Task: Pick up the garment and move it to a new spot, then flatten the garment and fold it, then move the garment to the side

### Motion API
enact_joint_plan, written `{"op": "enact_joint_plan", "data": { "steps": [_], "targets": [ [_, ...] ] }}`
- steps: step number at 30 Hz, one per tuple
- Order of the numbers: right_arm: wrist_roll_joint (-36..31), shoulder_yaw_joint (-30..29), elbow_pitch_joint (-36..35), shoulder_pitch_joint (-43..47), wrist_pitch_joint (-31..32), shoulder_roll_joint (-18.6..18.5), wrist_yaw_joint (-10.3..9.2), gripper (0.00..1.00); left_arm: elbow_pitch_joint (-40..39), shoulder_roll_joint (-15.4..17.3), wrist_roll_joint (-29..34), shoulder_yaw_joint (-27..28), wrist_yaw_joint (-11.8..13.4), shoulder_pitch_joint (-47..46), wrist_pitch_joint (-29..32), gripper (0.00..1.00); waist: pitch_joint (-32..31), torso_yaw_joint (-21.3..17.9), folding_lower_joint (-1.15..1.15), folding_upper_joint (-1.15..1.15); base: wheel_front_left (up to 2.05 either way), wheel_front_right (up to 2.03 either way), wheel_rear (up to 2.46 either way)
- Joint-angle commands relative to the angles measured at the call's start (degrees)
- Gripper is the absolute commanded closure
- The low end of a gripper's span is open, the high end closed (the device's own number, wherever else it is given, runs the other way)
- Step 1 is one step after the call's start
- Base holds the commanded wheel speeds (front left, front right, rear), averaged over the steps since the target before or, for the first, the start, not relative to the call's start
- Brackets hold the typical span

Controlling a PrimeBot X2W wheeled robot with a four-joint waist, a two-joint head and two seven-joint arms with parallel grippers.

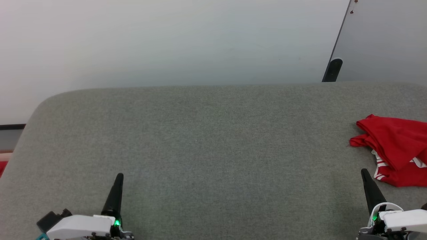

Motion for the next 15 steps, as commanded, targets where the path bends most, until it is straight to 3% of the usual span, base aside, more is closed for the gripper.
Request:
{"op": "enact_joint_plan", "data": {
  "steps": [1, 15],
  "targets": [
    [1.1, -0.08, -0.04, -1.16, 0.22, 0.06, -0.06, 1.0, -0.08, -0.1, -0.98, 0.31, -0.25, -0.92, 0.26, 1.0, 0.03, -0.06, 0.0, 0.0, 0.0, 0.0, 0.0],
    [6.84, -0.1, 0.96, -2.09, 0.92, 0.32, -0.07, 1.0, 0.61, -0.91, -5.86, 1.01, -0.28, -2.05, 1.92, 1.0, 0.29, -0.74, 0.0, 0.0, 0.0, 0.0, 0.0]
  ]
}}
